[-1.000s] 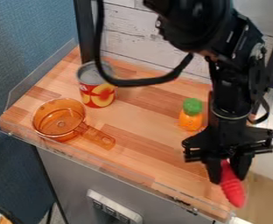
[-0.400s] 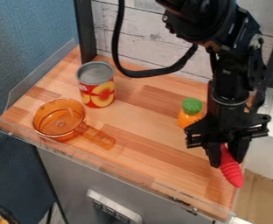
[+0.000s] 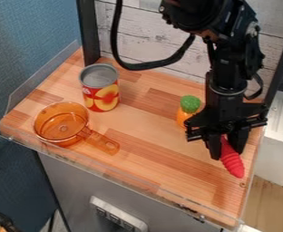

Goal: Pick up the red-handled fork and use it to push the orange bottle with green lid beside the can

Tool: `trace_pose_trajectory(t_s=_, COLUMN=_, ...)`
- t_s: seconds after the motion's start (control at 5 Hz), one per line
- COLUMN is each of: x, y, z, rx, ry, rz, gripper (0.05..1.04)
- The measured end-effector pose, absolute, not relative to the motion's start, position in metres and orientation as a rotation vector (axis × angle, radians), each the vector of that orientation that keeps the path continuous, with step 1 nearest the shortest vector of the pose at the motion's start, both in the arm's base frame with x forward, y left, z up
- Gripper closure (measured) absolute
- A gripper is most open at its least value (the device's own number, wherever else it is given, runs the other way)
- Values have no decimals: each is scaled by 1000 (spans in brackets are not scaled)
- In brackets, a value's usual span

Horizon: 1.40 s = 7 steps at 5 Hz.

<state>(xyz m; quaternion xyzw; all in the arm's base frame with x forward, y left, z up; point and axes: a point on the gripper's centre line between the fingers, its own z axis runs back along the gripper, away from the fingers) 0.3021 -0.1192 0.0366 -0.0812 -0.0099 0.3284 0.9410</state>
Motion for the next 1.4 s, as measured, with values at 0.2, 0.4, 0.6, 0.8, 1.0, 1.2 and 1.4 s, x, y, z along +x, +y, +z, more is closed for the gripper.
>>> trace_pose_trajectory(t_s=0.2, x=307, y=-109, z=32, rx=-152, ry=-13, rz=701, gripper=706)
trace_pose_trajectory(t_s=0.4, x=315, y=-95, z=34, rx=-142, ry=-28, rz=752, gripper=706)
trace_pose_trajectory(t_s=0.6, x=325, y=-80, z=34, rx=-142, ry=-33, rz=815, gripper=706)
trace_pose_trajectory(t_s=0.8, x=337, y=-66, z=38, rx=-138, ry=-51, rz=856, gripper=706)
trace_pose_trajectory(t_s=1.0, x=343, y=-52, z=38, rx=-130, ry=-54, rz=908, gripper=706)
trace_pose_trajectory(t_s=1.2, x=348, y=-38, z=40, rx=-107, ry=-68, rz=944, gripper=706)
trace_pose_trajectory(t_s=1.4, x=351, y=-24, z=40, rx=-75, ry=-84, rz=981, gripper=706)
